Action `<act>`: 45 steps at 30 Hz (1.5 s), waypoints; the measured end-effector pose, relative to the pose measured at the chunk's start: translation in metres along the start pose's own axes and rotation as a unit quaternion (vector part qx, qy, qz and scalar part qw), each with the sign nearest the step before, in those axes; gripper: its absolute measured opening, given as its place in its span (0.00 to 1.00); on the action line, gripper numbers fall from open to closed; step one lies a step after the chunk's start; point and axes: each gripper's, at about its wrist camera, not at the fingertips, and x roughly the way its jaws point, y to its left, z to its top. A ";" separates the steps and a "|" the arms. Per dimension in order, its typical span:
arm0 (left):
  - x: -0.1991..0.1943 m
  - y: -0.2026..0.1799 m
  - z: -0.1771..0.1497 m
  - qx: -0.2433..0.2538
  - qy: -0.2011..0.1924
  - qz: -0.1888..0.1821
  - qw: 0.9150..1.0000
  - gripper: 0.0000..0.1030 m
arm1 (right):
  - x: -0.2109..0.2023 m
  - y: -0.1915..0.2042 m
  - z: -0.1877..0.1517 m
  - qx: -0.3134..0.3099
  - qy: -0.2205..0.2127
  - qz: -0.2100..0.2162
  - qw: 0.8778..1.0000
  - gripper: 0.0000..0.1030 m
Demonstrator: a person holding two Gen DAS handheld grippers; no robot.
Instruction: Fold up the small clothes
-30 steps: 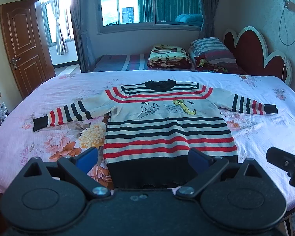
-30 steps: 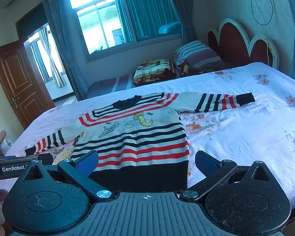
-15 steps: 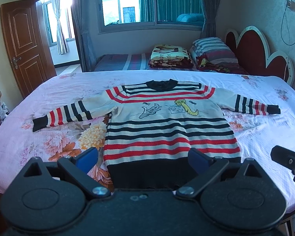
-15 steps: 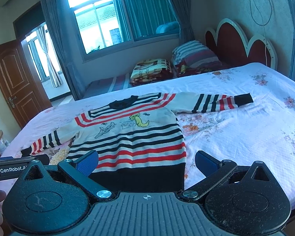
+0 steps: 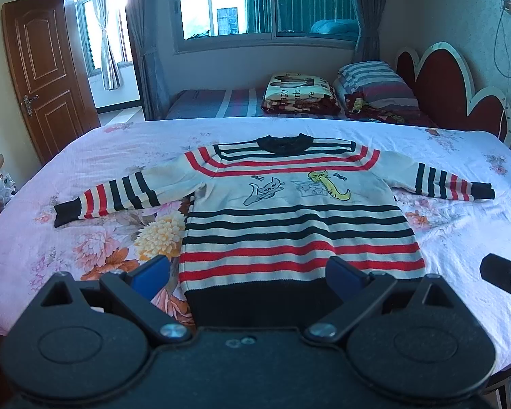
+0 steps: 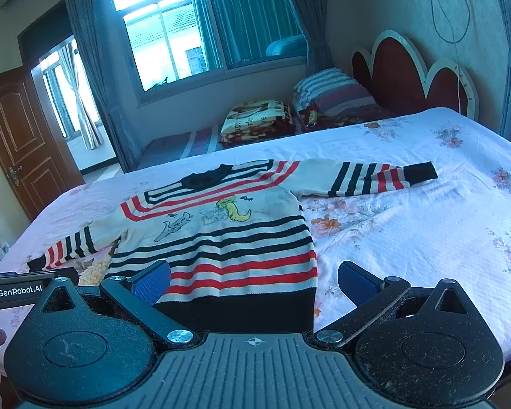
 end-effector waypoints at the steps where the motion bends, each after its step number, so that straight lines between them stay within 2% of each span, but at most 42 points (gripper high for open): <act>1: 0.002 -0.001 0.000 0.000 0.001 0.001 1.000 0.95 | 0.002 -0.001 0.000 0.000 0.001 -0.001 1.000 1.00; 13: 0.023 -0.011 0.008 0.003 0.006 0.005 1.000 0.95 | 0.019 -0.010 0.005 0.001 0.009 -0.015 1.000 1.00; 20: 0.047 -0.019 0.021 0.006 0.001 0.010 1.000 0.95 | 0.041 -0.030 0.015 0.003 0.001 -0.025 1.000 1.00; 25: 0.075 -0.027 0.036 0.009 -0.005 0.006 1.000 0.89 | 0.066 -0.052 0.032 -0.001 -0.014 -0.037 0.999 1.00; 31: 0.124 -0.037 0.055 -0.006 0.002 -0.013 1.000 0.81 | 0.117 -0.093 0.052 0.015 -0.015 -0.051 0.998 0.99; 32: 0.134 -0.040 0.059 -0.007 0.005 -0.010 1.000 0.80 | 0.127 -0.101 0.055 0.020 -0.013 -0.056 0.998 0.86; 33: 0.145 -0.042 0.062 -0.006 0.009 -0.007 1.000 0.78 | 0.140 -0.113 0.059 0.027 -0.008 -0.060 0.998 0.53; 34: 0.156 -0.046 0.065 -0.003 0.013 -0.002 1.000 0.75 | 0.152 -0.123 0.063 0.038 0.000 -0.070 0.997 0.42; 35: 0.167 -0.049 0.069 -0.001 0.019 0.002 1.000 0.75 | 0.166 -0.135 0.067 0.054 0.007 -0.082 0.995 0.39; 40: 0.215 -0.059 0.083 0.001 0.038 0.019 0.999 0.74 | 0.226 -0.198 0.083 0.118 0.042 -0.084 0.988 0.39; 45: 0.259 -0.069 0.098 0.002 0.051 0.036 0.998 0.71 | 0.282 -0.257 0.096 0.169 0.075 -0.115 0.976 0.40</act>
